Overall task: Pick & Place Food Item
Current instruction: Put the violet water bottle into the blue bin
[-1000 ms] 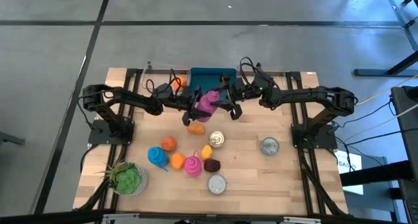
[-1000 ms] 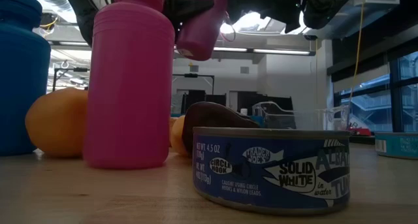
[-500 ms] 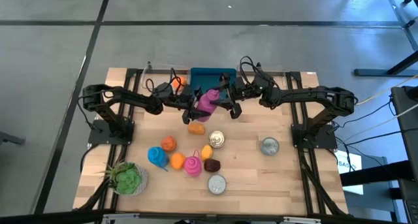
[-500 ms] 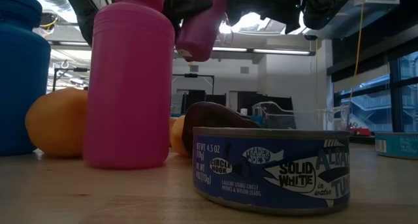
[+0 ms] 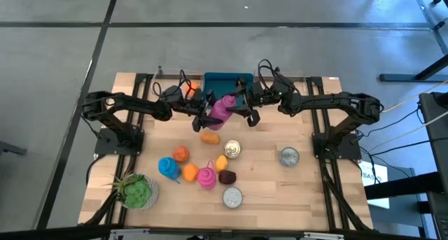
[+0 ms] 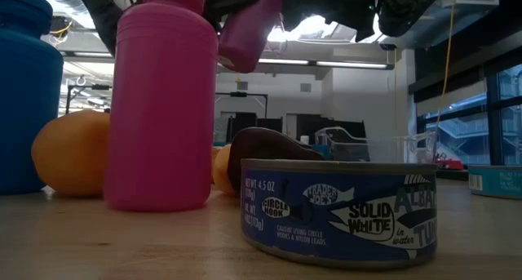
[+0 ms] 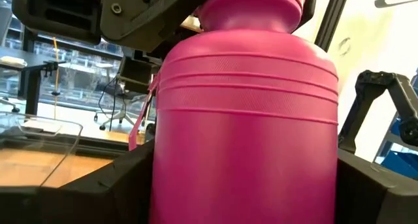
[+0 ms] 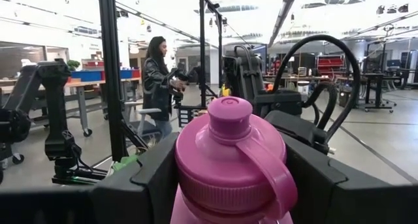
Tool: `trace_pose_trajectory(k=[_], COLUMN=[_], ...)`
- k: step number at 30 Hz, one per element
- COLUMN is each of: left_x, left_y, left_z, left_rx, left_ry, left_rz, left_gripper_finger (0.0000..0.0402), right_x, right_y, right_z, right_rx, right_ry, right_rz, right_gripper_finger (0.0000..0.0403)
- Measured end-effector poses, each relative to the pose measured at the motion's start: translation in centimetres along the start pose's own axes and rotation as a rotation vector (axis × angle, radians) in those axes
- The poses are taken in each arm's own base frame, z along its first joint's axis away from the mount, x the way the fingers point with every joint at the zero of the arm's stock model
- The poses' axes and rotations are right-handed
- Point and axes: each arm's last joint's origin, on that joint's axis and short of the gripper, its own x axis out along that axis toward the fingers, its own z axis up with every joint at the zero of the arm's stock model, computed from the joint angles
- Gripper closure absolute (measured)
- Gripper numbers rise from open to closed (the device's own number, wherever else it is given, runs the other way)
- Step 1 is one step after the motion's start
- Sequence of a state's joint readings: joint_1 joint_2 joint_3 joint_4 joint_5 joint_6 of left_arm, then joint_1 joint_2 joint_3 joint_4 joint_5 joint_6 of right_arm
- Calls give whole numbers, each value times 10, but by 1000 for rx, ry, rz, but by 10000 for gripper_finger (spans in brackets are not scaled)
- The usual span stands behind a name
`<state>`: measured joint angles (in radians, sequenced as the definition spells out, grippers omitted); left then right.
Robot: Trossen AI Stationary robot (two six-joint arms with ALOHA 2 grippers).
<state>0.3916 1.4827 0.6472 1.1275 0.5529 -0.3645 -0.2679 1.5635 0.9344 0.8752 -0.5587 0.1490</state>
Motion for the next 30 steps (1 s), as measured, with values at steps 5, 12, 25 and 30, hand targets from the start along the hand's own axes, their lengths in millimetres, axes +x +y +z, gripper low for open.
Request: trace_pose_trajectory(k=[5,12,25,30], left_x=[0,-3,-3,-3], left_y=[0,-4,-5,-4], left_z=[0,8,9,9], left_rx=[-9,-11,0,21], left_ry=[6,-3,-9,-14], left_rz=[-17,-39,-41,-5], left_gripper_finger=[67,67,67,67], right_x=[-2,-5,-3,-3], right_y=[-4,-8,-9,-9], right_z=[0,2,6,6], right_rx=[3,12,12,9], right_ry=[1,-7,-5,0], right_rz=[-9,-19,-14,-15], right_gripper_finger=[189,191,191,191])
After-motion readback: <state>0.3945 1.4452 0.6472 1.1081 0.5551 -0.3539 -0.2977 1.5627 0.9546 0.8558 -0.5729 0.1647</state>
